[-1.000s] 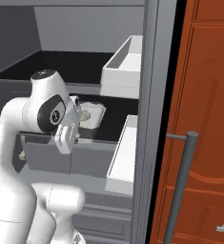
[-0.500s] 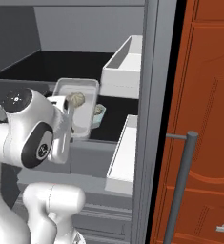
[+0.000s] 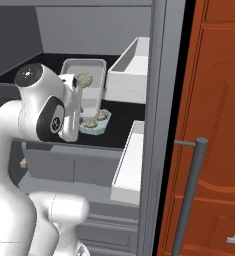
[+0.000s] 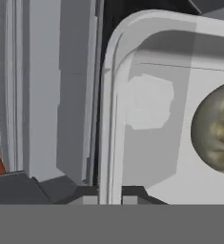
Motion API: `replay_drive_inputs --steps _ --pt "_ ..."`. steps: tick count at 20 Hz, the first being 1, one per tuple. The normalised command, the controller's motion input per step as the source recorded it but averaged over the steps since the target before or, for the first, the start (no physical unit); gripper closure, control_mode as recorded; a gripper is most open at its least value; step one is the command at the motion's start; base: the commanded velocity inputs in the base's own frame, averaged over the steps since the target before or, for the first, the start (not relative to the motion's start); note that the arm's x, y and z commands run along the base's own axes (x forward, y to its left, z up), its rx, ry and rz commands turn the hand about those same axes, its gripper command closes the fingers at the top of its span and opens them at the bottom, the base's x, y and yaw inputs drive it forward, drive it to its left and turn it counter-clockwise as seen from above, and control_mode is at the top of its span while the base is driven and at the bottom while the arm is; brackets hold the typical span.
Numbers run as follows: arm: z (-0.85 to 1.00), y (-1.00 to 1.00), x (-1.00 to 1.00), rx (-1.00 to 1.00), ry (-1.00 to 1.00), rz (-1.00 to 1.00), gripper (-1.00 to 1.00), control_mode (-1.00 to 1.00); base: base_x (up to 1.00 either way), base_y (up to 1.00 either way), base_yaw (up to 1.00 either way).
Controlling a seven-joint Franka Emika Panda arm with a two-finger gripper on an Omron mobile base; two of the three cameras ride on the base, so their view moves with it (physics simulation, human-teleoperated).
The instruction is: Place two dumplings into each of the tupperware containers and then place the containers in the fridge.
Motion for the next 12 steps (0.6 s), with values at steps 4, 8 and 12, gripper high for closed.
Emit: replay_drive_inputs --steps 4,8,12 --pt "0.08 0.0 0.86 0.0 0.04 0.0 1.0 -1.0 0.0 0.0 0.0" --pt "0.0 0.0 0.96 0.01 0.04 0.0 1.0 -1.0 0.0 0.0 0.0" --pt "0.01 -0.03 0.88 0.05 0.06 0.0 1.0 -1.0 0.0 0.0 0.0"
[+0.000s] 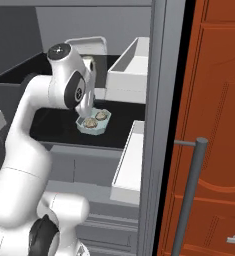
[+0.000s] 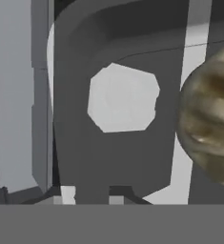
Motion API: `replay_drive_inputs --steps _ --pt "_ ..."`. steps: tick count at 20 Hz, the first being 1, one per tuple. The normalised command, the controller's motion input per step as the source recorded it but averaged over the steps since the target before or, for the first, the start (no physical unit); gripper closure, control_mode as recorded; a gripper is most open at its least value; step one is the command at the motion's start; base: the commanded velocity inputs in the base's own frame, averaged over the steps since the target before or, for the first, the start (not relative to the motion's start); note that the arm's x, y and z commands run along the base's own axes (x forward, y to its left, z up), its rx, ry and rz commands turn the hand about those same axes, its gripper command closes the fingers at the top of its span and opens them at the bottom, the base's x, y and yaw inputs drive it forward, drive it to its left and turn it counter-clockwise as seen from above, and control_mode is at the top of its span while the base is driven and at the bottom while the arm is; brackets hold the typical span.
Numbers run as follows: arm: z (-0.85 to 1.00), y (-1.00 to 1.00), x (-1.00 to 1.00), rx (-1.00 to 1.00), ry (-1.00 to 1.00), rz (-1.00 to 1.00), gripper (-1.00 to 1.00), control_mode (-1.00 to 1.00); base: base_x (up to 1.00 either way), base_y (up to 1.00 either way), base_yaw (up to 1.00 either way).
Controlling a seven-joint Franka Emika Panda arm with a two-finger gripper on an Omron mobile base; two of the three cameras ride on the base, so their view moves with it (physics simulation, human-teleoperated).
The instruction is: Place two dumplings into each of the tupperware containers and then place the containers in the fridge.
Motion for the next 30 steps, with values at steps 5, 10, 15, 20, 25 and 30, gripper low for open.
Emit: replay_drive_inputs --steps 5,10,15,20,25,30 --pt "0.24 -0.1 0.26 0.04 0.02 0.0 1.0 -1.0 0.0 0.0 0.0" --pt "0.45 -0.07 0.01 0.03 0.0 0.02 1.0 -1.0 0.0 0.0 0.0" --pt "0.29 0.0 0.25 0.03 -0.01 0.01 1.0 -1.0 0.0 0.0 0.0" --pt "0.06 0.0 0.36 0.0 0.01 0.01 1.0 -1.0 0.0 0.0 0.0" --pt "-0.13 0.0 0.21 0.0 0.0 0.0 1.0 -1.0 0.0 0.0 0.0" --pt "-0.16 0.0 0.05 0.0 0.0 0.0 -1.0 -1.0 0.0 0.0 0.0"
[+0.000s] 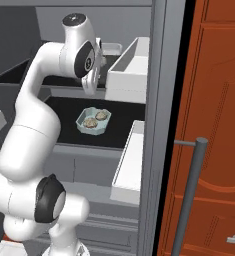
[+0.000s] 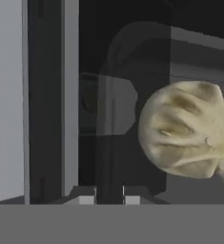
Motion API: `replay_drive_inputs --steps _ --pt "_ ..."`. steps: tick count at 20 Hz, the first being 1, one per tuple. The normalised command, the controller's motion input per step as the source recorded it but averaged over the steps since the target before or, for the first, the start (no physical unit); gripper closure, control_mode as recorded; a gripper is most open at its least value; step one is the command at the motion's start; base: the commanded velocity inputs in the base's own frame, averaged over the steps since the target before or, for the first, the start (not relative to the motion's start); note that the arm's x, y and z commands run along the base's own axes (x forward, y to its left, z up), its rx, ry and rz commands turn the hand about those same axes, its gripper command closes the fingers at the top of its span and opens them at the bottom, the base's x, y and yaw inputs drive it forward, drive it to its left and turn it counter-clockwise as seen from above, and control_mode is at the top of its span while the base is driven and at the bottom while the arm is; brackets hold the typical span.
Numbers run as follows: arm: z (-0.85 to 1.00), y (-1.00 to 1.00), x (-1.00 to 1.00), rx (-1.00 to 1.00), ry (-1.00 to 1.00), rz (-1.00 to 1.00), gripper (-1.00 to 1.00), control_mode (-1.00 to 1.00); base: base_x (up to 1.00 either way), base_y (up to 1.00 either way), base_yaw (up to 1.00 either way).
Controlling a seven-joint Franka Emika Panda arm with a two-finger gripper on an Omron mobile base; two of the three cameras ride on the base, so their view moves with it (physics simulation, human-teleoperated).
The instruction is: Place two dumplings into each of the tupperware containers and then place the containers in the fridge.
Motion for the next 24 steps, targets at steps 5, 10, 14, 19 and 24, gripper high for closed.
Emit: replay_drive_inputs --steps 5,10,14,19,24 --pt "0.0 0.0 0.0 0.0 0.0 0.0 -1.0 -1.0 0.0 0.0 0.0" --pt "0.0 -0.06 -0.06 0.07 -0.12 0.0 -1.0 -1.0 0.0 0.0 0.0" --pt "-0.04 -0.01 -0.77 0.08 -0.24 0.0 -1.0 -1.0 0.0 0.0 0.0" --pt "-0.03 0.07 -0.98 0.05 -0.19 0.0 -1.0 -1.0 0.0 0.0 0.0" --pt "0.08 0.22 -1.0 0.0 0.14 -0.16 -1.0 -1.0 0.0 0.0 0.0"
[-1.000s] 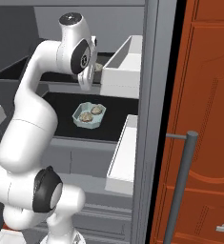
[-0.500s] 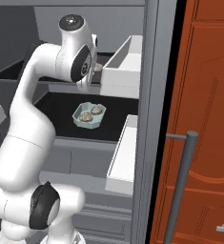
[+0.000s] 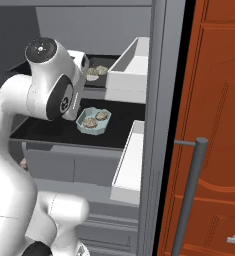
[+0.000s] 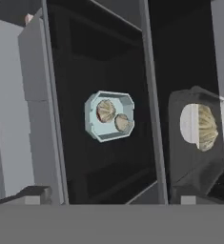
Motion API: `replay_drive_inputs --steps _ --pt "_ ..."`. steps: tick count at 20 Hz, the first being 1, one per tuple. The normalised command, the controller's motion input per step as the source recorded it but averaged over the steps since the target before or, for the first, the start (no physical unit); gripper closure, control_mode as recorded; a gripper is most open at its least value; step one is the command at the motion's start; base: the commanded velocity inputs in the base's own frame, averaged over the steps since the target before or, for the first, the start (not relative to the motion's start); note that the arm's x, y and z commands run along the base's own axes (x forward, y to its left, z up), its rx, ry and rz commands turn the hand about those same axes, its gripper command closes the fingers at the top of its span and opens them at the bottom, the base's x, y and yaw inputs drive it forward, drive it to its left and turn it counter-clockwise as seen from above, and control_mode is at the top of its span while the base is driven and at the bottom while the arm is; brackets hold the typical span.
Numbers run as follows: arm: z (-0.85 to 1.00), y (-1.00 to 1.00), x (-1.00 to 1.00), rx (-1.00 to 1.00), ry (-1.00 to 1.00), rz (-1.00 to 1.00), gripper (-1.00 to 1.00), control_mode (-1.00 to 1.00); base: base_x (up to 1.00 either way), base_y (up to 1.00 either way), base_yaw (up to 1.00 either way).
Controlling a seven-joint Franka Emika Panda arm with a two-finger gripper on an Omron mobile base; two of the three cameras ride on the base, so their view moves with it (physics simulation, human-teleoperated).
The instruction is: Place two dumplings into each of the tupperware containers and then place the containers in the fridge.
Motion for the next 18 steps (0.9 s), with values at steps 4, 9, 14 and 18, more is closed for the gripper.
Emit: replay_drive_inputs --steps 4,9,14,18 --pt "0.0 0.3 -1.0 0.0 0.42 -0.09 -1.0 -1.0 0.0 0.0 0.0" --pt "-0.42 0.01 -1.0 0.08 0.18 0.0 -1.0 -1.0 0.0 0.0 0.0" --pt "-0.1 0.01 -1.0 0.09 0.2 0.0 -1.0 -1.0 0.0 0.0 0.0" --pt "-0.11 0.24 -0.72 0.0 0.22 0.0 -1.0 -1.0 0.0 0.0 0.0"
